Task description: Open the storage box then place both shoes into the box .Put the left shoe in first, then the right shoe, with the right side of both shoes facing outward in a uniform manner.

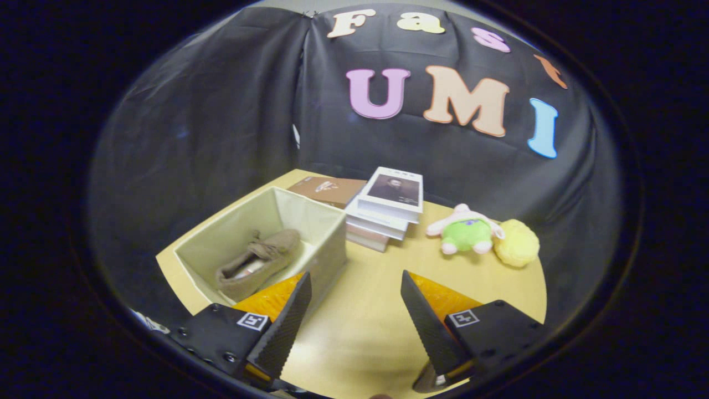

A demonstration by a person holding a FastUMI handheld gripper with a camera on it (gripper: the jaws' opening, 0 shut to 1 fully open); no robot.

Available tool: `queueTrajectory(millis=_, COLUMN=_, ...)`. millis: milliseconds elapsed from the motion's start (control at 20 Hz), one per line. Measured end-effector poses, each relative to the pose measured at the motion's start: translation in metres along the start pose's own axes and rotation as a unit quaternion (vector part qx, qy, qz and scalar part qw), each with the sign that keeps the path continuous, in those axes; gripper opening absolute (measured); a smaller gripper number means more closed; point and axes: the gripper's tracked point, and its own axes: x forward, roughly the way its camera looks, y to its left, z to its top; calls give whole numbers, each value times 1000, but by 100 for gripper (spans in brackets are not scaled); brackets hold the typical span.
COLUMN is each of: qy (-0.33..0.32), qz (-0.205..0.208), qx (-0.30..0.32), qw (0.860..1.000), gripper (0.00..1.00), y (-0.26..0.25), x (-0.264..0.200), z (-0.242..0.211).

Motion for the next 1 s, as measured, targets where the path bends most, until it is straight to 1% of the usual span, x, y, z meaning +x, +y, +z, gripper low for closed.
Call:
queueTrajectory(millis=200, qy=0, qz=-46, qx=-5, qw=999, gripper=100, y=-63, x=-17, z=-26)
queueTrajectory(millis=400, qy=17, qz=-79, qx=-3, qw=997, gripper=100, y=-114, x=-28, z=-61)
queueTrajectory(millis=700, qy=67, qz=-105, qx=12, qw=992, gripper=100, y=-171, x=-40, z=-131)
queueTrajectory(millis=1000, qy=122, qz=-106, qx=43, qw=986, gripper=100, y=-193, x=-33, z=-190)
